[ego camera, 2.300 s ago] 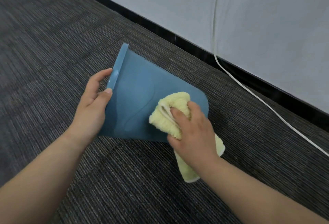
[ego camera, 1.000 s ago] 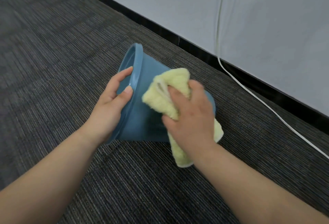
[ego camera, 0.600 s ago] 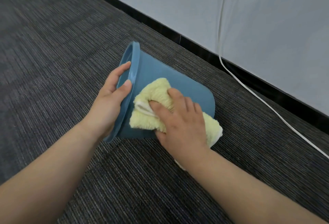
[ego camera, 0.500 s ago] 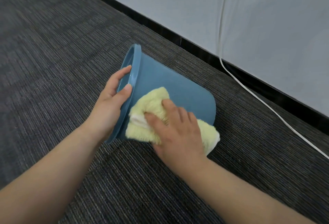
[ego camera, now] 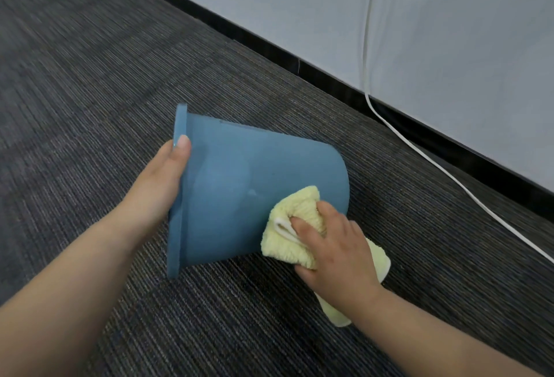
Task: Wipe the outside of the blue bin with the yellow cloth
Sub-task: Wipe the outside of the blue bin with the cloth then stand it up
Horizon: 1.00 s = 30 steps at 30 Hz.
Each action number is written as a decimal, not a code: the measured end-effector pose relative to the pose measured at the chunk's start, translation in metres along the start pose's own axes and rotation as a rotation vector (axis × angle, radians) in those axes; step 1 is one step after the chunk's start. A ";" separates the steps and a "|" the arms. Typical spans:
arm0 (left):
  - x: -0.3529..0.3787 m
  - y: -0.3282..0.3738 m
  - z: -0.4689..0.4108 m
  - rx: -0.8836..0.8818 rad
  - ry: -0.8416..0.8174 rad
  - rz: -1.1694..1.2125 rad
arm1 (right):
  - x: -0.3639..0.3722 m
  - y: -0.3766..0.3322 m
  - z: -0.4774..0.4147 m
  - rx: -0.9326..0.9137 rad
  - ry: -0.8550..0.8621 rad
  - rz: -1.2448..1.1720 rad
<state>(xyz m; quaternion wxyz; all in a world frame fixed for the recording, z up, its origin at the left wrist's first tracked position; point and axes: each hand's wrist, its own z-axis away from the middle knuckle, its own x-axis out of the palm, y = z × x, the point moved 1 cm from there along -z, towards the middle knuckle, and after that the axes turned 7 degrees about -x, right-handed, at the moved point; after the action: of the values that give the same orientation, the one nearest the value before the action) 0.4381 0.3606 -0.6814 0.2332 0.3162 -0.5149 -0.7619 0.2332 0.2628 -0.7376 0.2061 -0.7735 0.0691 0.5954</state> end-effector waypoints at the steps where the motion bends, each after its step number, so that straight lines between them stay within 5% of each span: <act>1: 0.000 0.000 0.000 -0.007 0.027 -0.006 | 0.001 -0.001 0.002 -0.010 -0.010 0.000; 11: 0.009 0.000 0.009 0.032 -0.051 0.159 | -0.002 0.005 0.012 -0.049 0.055 -0.036; 18: 0.013 -0.018 0.012 -0.017 -0.119 0.082 | 0.001 0.011 0.024 -0.035 0.033 -0.023; 25: 0.012 -0.013 0.013 -0.034 -0.167 -0.027 | -0.028 -0.018 -0.017 -0.020 0.237 -0.160; 30: 0.012 -0.007 0.012 -0.022 -0.212 -0.040 | -0.036 -0.038 -0.046 -0.129 0.140 -0.094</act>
<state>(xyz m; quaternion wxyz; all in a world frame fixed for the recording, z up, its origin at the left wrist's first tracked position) 0.4206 0.3628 -0.6875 0.1656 0.2413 -0.5217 -0.8014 0.2777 0.2741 -0.6848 0.1785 -0.8272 0.0086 0.5327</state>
